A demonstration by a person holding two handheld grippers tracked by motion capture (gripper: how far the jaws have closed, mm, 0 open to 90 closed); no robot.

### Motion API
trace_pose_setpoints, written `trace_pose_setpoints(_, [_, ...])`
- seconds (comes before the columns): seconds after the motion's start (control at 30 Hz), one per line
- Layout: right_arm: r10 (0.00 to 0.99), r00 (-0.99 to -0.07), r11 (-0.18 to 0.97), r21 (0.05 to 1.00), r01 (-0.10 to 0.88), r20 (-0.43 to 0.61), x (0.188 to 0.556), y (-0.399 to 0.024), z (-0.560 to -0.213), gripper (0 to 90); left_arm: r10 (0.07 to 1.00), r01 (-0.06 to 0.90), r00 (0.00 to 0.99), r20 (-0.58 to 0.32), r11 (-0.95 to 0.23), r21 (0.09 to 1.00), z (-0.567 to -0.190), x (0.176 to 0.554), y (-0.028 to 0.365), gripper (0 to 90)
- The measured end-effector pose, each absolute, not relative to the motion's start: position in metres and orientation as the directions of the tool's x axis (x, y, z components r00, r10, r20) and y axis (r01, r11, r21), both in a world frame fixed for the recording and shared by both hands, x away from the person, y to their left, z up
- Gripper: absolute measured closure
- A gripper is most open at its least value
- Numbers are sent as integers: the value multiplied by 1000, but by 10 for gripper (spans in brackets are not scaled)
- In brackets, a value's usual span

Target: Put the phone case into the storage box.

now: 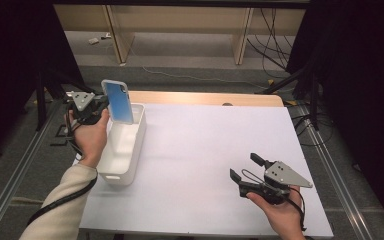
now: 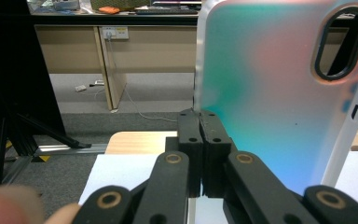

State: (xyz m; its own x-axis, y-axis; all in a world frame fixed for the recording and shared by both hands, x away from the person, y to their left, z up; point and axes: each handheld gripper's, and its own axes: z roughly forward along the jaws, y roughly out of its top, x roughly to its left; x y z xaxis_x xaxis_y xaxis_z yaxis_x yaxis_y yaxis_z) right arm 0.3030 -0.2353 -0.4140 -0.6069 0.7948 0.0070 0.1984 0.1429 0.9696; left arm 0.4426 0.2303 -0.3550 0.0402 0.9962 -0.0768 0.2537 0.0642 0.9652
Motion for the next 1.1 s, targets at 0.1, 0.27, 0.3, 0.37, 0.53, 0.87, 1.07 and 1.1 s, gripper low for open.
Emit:
trace_pose_setpoints(0.1, [797,-604,146,967,209,10,302,-237,-414,170,996,256,39,-75,62,965,-355,444,231,884])
trace_pose_setpoints(0.27, [796,-605,141,971,194,5,301,-239,-414,171,997,259,37,-70,58,964,-356,447,229,884])
trace_pose_setpoints(0.3, [800,-600,144,970,195,2,301,-240,-414,170,997,260,36,-71,59,964,-357,448,229,884])
trace_pose_setpoints(0.37, [804,-594,138,970,199,8,300,-241,-414,170,997,263,32,-71,60,963,-358,450,228,884])
trace_pose_setpoints(0.53, [806,-592,136,971,199,8,299,-242,-415,170,997,266,29,-69,59,962,-361,454,228,884])
trace_pose_setpoints(0.87, [804,-595,138,970,200,8,298,-244,-415,170,997,274,30,-66,55,960,-363,463,224,884])
trace_pose_setpoints(1.07, [806,-591,133,970,205,14,298,-244,-415,170,998,285,27,-64,53,957,-365,469,223,884])
trace_pose_setpoints(1.1, [809,-587,133,971,198,9,298,-244,-415,169,998,287,27,-65,54,957,-366,470,222,884])
